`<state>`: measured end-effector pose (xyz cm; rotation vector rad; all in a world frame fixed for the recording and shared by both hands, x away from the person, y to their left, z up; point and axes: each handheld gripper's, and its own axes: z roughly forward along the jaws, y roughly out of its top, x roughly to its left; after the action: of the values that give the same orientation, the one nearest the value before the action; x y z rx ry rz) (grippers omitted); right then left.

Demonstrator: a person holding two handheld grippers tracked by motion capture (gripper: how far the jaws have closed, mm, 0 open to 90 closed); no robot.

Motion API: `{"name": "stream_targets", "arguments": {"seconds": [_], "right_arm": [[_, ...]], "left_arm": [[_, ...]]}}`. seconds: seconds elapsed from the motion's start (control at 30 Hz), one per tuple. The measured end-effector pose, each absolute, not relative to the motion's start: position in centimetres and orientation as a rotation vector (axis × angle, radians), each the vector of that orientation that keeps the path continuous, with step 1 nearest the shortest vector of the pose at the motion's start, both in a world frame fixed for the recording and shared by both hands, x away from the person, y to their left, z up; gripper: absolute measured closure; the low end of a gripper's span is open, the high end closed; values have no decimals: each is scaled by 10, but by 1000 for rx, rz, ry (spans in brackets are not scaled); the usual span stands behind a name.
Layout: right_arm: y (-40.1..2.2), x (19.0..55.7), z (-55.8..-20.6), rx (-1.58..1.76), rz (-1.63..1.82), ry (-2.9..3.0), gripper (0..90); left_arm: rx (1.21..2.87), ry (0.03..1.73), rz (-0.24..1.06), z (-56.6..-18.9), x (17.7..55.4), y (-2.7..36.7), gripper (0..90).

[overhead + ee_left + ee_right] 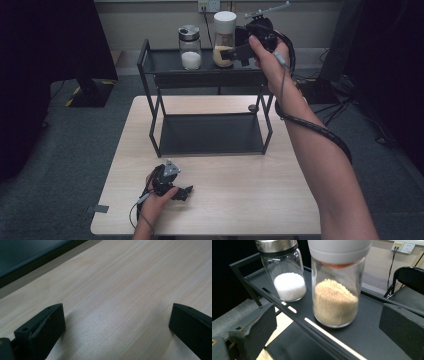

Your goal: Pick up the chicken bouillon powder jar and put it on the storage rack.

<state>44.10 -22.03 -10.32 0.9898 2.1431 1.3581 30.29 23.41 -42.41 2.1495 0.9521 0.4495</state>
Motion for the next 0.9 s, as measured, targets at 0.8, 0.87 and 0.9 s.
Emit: {"name": "stream_targets", "arguments": {"seconds": [0.8, 0.87, 0.9], "right_arm": [[-259, 411, -147, 980, 1419, 2156, 3], [-263, 410, -150, 976, 1429, 2159, 3], [-264, 409, -151, 973, 1435, 2160, 3]], "left_arm": [[2150, 952, 449, -424, 303, 234, 0], [2150, 952, 449, -424, 303, 234, 0], [2150, 952, 449, -424, 303, 234, 0]]}}
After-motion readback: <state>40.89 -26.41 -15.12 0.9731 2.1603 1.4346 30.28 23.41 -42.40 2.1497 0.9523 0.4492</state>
